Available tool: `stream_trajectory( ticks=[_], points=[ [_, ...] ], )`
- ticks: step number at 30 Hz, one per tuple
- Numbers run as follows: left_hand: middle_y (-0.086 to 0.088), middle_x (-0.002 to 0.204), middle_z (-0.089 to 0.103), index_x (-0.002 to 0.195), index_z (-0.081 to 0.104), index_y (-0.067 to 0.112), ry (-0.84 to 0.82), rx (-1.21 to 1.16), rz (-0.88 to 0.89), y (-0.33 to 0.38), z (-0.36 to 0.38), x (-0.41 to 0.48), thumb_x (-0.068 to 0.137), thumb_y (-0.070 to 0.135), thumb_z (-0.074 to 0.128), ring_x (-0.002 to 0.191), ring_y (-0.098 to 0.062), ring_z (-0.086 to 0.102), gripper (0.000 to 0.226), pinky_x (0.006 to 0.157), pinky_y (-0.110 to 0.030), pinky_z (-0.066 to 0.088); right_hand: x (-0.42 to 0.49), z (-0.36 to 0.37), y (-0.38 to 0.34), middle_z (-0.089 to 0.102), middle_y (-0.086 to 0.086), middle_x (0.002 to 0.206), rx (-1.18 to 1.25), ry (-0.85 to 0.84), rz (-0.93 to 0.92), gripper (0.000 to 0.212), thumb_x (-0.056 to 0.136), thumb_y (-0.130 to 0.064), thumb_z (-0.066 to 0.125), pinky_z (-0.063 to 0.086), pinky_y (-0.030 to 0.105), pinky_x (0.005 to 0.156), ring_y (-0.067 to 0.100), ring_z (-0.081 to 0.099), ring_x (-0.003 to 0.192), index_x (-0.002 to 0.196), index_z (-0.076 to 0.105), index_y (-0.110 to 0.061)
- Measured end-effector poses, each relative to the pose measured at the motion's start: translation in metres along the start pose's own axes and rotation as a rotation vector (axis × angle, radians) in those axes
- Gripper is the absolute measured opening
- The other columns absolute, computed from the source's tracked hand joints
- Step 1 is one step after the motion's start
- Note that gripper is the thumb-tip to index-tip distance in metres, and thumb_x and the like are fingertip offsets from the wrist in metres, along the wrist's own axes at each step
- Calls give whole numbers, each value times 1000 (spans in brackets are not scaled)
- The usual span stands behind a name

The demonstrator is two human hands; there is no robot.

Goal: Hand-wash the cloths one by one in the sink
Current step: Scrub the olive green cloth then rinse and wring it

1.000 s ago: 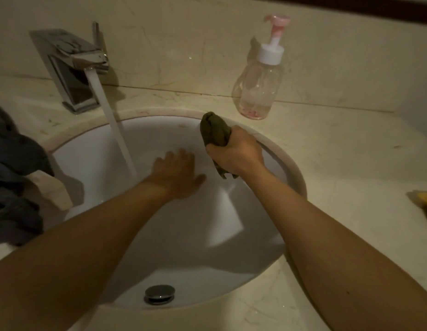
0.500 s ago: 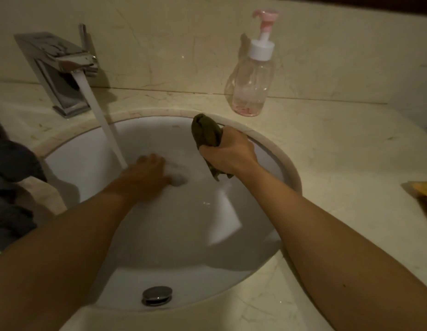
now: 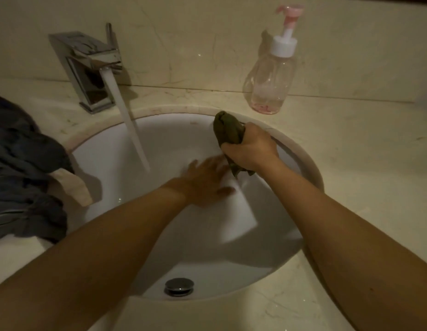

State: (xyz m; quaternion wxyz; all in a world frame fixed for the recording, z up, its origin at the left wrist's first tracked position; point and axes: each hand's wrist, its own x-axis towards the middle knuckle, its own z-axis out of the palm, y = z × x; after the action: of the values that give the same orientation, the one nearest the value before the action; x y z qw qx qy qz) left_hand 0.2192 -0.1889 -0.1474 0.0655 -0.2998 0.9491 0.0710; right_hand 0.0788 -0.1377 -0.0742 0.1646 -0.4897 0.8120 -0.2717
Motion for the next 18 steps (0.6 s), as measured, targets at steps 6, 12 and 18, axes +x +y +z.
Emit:
stream_trajectory(
  ticks=[6, 12, 18],
  points=[
    [-3, 165, 20, 157, 21, 24, -11, 40, 61, -5, 9, 0, 99, 68, 28, 149, -28, 24, 73, 119, -49, 23, 1, 0, 1, 67, 3, 89, -2, -25, -33, 29, 85, -42, 71, 44, 27, 55, 23, 65, 80, 103, 64, -20],
    [-13, 131, 59, 122, 60, 12, 73, 100, -538, -73, -2, -35, 102, 61, 28, 121, -34, 56, 62, 100, -41, 43, -2, -1, -1, 67, 3, 86, -41, -46, -31, 28, 86, -42, 72, 50, 28, 57, 20, 65, 75, 99, 62, -20],
    [-15, 134, 58, 130, 59, 11, 56, 205, -588, -55, -14, -26, 101, 64, 22, 122, -34, 56, 71, 99, -43, 44, -3, 0, -2, 69, 2, 85, -12, -40, -32, 27, 86, -43, 72, 52, 28, 60, 19, 66, 75, 99, 65, -20]
  ],
)
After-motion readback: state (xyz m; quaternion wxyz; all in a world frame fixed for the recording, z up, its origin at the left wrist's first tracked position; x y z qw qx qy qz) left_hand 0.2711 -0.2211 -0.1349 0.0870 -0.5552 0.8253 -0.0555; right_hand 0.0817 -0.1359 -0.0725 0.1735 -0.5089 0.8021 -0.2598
